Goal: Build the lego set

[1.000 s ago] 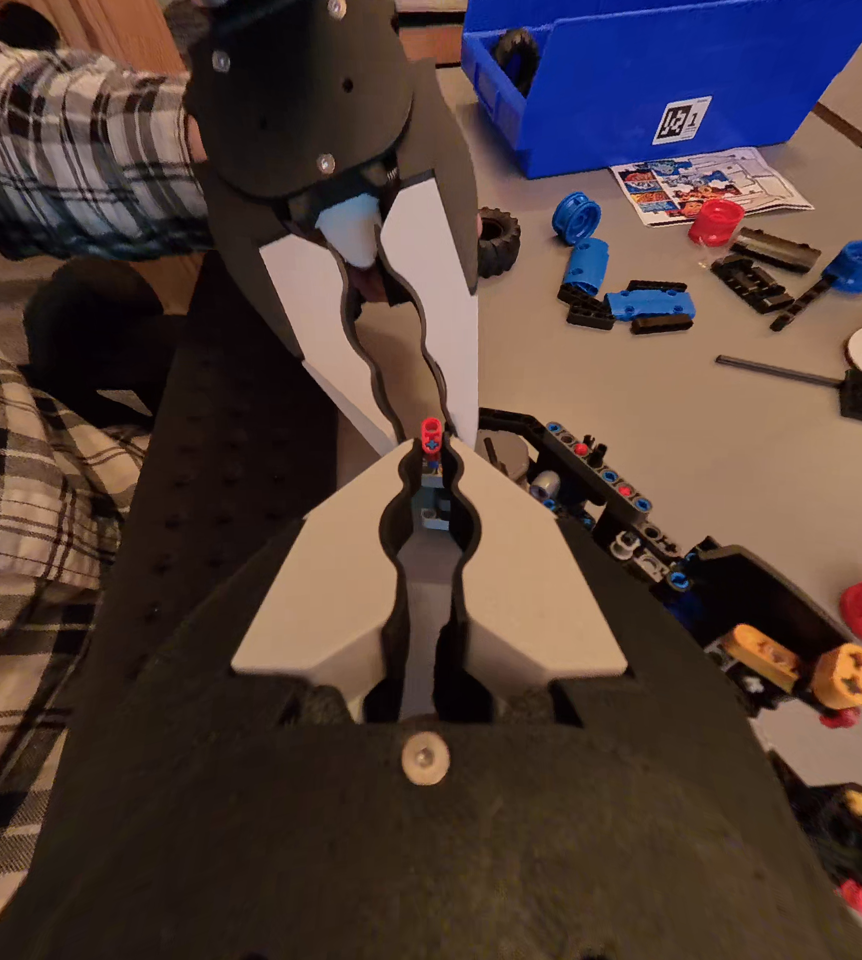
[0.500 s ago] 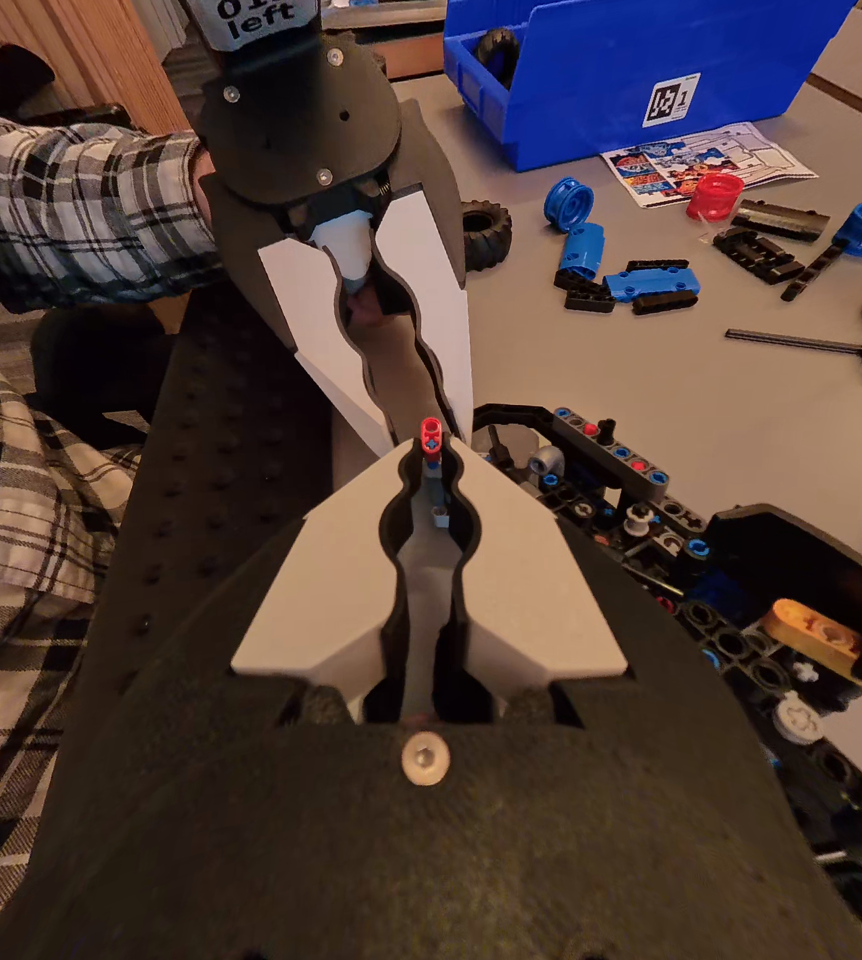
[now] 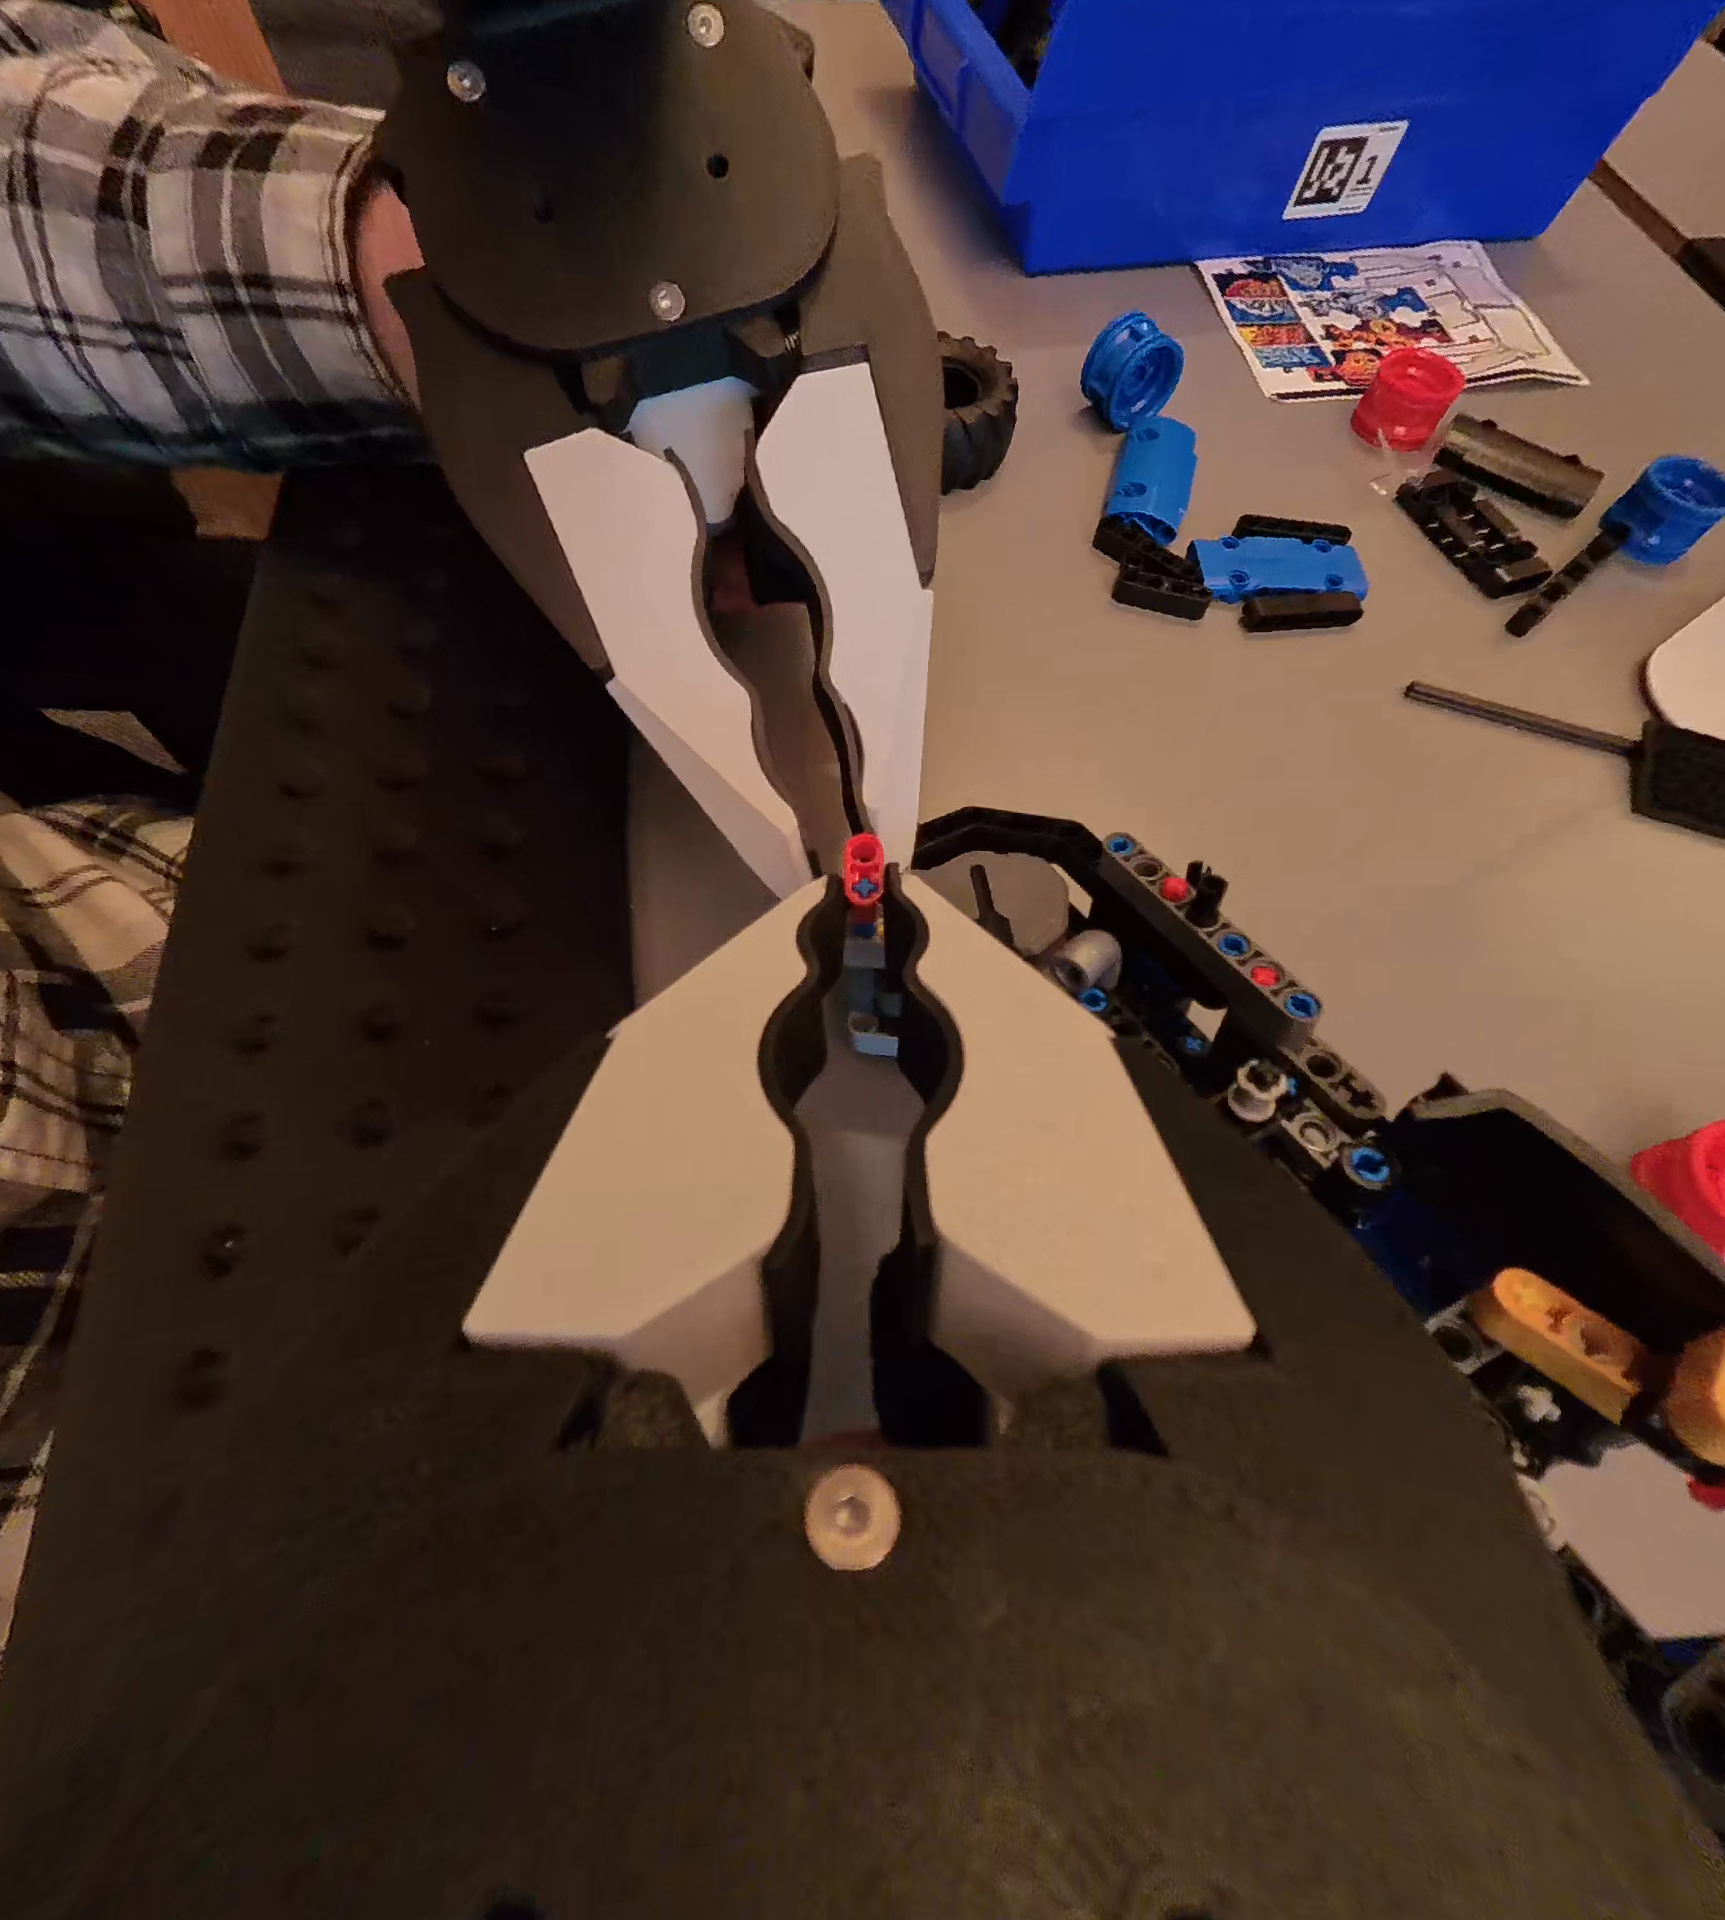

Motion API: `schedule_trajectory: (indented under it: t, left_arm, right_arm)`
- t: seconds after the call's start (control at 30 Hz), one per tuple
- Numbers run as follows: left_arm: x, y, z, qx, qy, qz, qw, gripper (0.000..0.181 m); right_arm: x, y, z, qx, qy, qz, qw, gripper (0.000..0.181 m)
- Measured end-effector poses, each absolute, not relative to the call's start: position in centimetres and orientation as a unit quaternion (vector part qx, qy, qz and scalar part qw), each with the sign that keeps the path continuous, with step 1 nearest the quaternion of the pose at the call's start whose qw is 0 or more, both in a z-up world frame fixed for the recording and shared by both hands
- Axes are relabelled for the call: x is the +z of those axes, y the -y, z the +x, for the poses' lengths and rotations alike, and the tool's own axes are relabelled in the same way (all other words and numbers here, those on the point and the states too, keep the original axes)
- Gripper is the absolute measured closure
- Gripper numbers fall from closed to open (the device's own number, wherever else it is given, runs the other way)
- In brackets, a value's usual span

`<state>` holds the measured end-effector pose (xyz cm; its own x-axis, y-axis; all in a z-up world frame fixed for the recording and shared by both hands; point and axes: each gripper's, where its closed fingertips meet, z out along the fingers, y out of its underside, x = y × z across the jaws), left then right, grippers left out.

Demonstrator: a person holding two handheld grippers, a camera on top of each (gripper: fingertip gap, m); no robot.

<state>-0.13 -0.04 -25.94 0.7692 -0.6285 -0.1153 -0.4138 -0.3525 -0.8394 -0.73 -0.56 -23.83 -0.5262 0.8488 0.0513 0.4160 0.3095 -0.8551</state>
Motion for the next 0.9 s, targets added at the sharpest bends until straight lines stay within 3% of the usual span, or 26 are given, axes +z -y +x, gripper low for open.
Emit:
schedule_trajectory:
  t: [0.53, 0.9]
  left_arm:
    - [-25.8, -1.5, 1.1, -0.105, -0.318, -0.811, 0.479, 0.174]
    - [-26.1, -3.1, 1.7, -0.096, -0.301, -0.821, 0.475, 0.175]
  right_arm:
    - [-22.9, -2.8, -0.7, 0.432, 0.749, -0.429, 0.262, 0.176]
    - [-22.7, -2.0, 2.5, 0.482, 0.725, -0.453, 0.193, 0.176]
